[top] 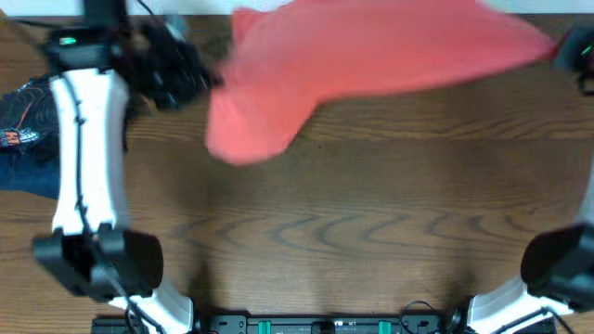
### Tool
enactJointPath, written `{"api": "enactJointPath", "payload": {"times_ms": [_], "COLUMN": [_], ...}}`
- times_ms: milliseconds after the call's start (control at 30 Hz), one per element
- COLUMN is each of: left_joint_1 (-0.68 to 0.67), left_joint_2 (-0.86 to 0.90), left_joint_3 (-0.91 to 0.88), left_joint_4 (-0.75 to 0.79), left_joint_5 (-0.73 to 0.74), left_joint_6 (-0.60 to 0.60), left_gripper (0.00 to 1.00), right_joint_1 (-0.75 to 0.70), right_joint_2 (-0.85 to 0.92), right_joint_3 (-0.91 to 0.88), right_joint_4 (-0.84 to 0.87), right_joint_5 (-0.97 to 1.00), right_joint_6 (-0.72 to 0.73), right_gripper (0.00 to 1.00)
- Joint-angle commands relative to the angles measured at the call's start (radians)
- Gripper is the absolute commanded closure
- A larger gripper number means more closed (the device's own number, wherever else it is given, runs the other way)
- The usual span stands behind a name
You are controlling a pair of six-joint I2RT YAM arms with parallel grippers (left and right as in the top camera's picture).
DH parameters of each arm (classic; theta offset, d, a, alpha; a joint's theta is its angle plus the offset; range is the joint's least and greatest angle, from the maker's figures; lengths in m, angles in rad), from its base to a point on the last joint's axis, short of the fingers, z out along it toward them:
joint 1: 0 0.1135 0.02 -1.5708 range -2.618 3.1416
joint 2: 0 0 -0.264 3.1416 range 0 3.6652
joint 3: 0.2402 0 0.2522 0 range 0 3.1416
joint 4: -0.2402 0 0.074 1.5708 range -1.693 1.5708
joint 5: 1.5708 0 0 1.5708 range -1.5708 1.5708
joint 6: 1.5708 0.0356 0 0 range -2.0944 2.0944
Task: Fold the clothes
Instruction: 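Lift the shirt with both grippers, shake and lay it flat, then hold the bottom hem with both grippers and fold it upward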
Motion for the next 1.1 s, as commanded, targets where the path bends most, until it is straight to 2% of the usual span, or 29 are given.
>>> {"api": "enactJointPath", "payload": {"times_ms": [0,200,333,600,800,1067], "left_joint_1": [-0.022,-0.016,-0.006,-0.003,-0.003,-0.003], "left_joint_2": [-0.02,-0.02,-0.025,-0.073,-0.225,-0.507], "left_joint_3": [-0.124,-0.459,-0.611,-0.782,-0.865,-0.999], "left_joint_4": [-0.062,-0.076,-0.072,-0.024,0.048,0.139], "left_joint_5": [-0.029,-0.096,-0.122,-0.126,-0.134,-0.137], "left_joint_6": [0.251,0.279,0.28,0.312,0.253,0.141], "left_gripper": [0.94,0.94,0.94,0.94,0.94,0.94], "right_joint_1": [-0.011,-0.021,-0.05,-0.135,-0.156,-0.164], "right_joint_2": [0.023,0.022,0.022,0.019,0.018,0.018], "right_joint_3": [-0.113,-0.321,-0.41,-0.473,-0.487,-0.608], "right_joint_4": [-0.036,-0.121,-0.195,-0.267,-0.3,-0.267], "right_joint_5": [0.103,0.109,0.129,0.124,0.116,0.066], "right_joint_6": [-0.023,-0.004,0.053,0.132,0.155,0.177], "right_gripper": [0.99,0.99,0.99,0.99,0.99,0.99]}}
